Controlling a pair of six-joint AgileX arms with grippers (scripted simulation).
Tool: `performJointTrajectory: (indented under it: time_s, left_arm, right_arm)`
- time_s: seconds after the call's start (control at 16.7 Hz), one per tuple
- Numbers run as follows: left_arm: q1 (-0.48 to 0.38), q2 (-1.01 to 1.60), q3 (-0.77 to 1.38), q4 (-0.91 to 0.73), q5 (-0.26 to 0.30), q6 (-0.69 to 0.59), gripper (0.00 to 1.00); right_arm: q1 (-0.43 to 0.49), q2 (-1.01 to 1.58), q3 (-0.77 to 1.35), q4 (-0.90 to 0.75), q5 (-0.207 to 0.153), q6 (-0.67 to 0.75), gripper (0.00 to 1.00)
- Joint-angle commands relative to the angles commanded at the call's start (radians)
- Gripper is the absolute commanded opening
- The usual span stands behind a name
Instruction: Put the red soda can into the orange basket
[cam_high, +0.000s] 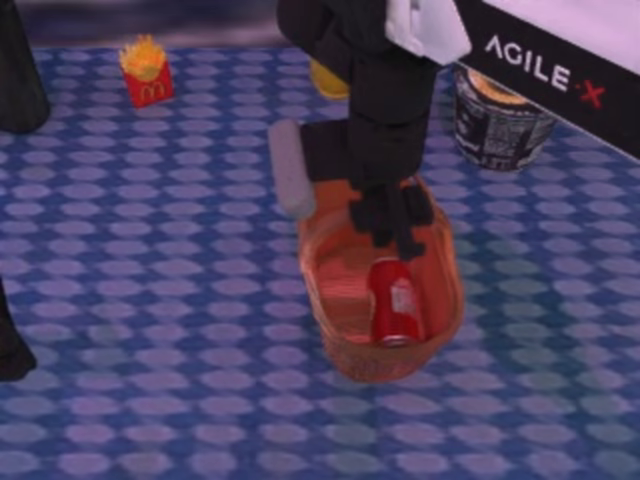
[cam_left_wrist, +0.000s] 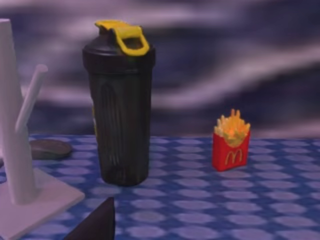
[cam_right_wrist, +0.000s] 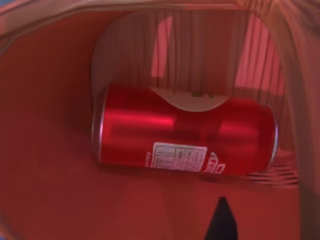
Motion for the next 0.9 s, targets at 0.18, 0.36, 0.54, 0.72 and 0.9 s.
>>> performJointTrajectory:
  time_s: [0.18,0.36,0.54,0.72,0.9]
  left_arm:
    - [0.000,0.000,0.000,0.000,0.000,0.000,1.00]
    - [0.000,0.000,0.000,0.000,0.000,0.000,1.00]
    - [0.000,0.000,0.000,0.000,0.000,0.000,1.00]
    - [0.000,0.000,0.000,0.000,0.000,0.000,1.00]
    - [0.000,0.000,0.000,0.000,0.000,0.000,1.00]
  right_arm:
    - [0.000,0.000,0.000,0.000,0.000,0.000,0.00]
    - [0.000,0.000,0.000,0.000,0.000,0.000,0.00]
    - [0.000,0.000,0.000,0.000,0.000,0.000,0.00]
    - [0.000,0.000,0.000,0.000,0.000,0.000,0.00]
    - [0.000,0.000,0.000,0.000,0.000,0.000,0.00]
